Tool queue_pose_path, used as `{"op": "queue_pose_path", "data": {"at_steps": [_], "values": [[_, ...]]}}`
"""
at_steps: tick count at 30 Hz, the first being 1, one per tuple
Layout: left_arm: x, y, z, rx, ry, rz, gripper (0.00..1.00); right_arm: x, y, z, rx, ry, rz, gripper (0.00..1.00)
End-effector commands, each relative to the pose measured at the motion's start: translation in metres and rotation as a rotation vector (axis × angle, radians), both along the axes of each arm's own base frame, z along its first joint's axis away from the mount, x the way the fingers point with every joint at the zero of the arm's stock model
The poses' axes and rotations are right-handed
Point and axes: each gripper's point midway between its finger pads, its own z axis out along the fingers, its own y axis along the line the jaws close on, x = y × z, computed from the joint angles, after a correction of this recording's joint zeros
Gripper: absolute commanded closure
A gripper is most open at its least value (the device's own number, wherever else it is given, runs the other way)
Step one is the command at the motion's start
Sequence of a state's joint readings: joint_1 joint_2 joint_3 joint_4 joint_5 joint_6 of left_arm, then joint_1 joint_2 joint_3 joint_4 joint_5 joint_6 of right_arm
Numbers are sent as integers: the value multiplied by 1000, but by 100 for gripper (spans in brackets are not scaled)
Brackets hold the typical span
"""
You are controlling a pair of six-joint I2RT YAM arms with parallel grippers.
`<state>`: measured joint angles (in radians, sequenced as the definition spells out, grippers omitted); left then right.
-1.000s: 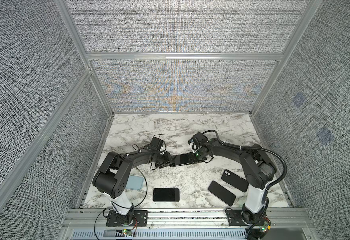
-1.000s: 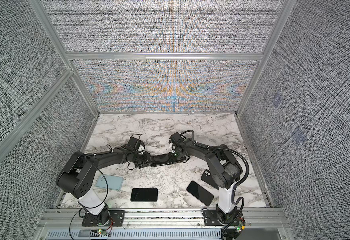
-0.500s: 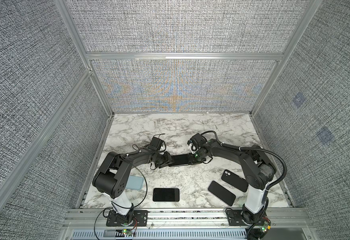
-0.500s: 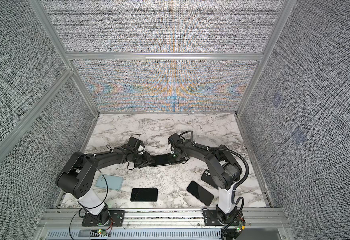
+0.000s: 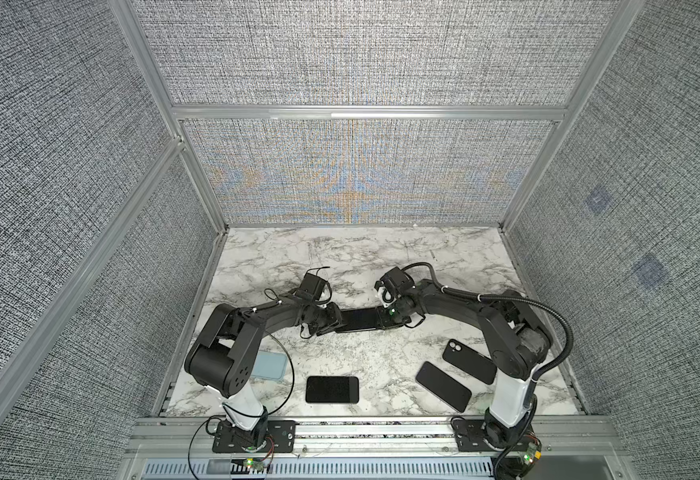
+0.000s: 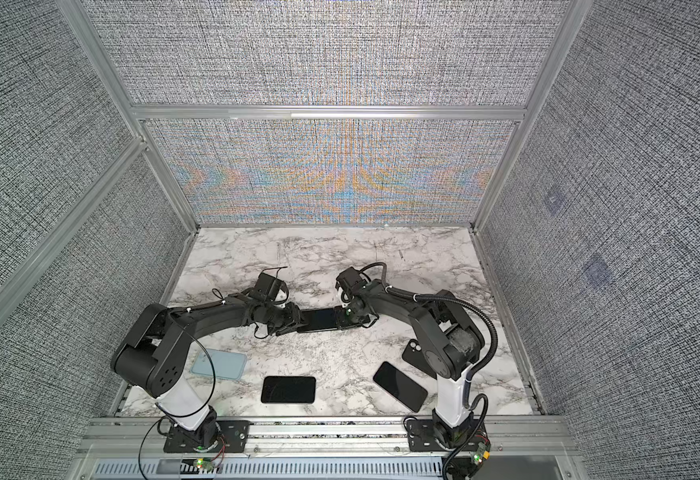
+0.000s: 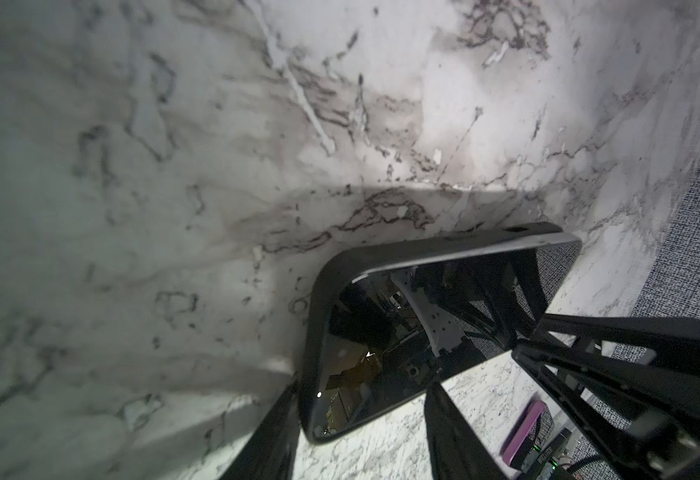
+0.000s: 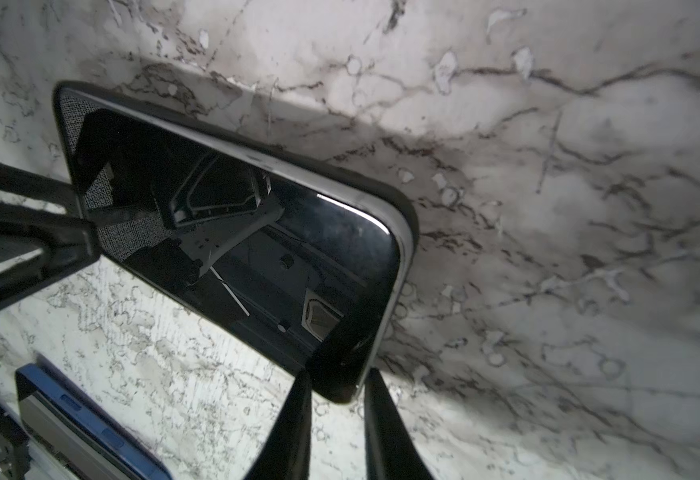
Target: Put the phone into the phone case
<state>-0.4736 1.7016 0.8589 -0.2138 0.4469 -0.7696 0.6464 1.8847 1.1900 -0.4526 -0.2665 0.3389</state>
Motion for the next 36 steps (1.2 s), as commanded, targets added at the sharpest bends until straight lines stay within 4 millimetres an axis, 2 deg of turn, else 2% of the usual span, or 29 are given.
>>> {"op": "queue_pose_path", "data": {"at_steps": [1, 10, 22, 29, 36], "values": [[-3, -1, -3, 1, 5, -14, 49, -6, 13, -7, 49, 23, 32, 79], [2, -3, 2, 2, -1, -25, 49, -4, 17, -5, 70, 24, 30, 83], [7, 3, 3, 48, -14, -24, 48, -7, 19, -1, 96, 25, 23, 83], [17, 1, 2, 56, -21, -29, 42, -8, 18, 5, 102, 20, 18, 81], [17, 17, 7, 88, -24, -8, 33, -9, 16, 22, 108, -4, 19, 73]]}}
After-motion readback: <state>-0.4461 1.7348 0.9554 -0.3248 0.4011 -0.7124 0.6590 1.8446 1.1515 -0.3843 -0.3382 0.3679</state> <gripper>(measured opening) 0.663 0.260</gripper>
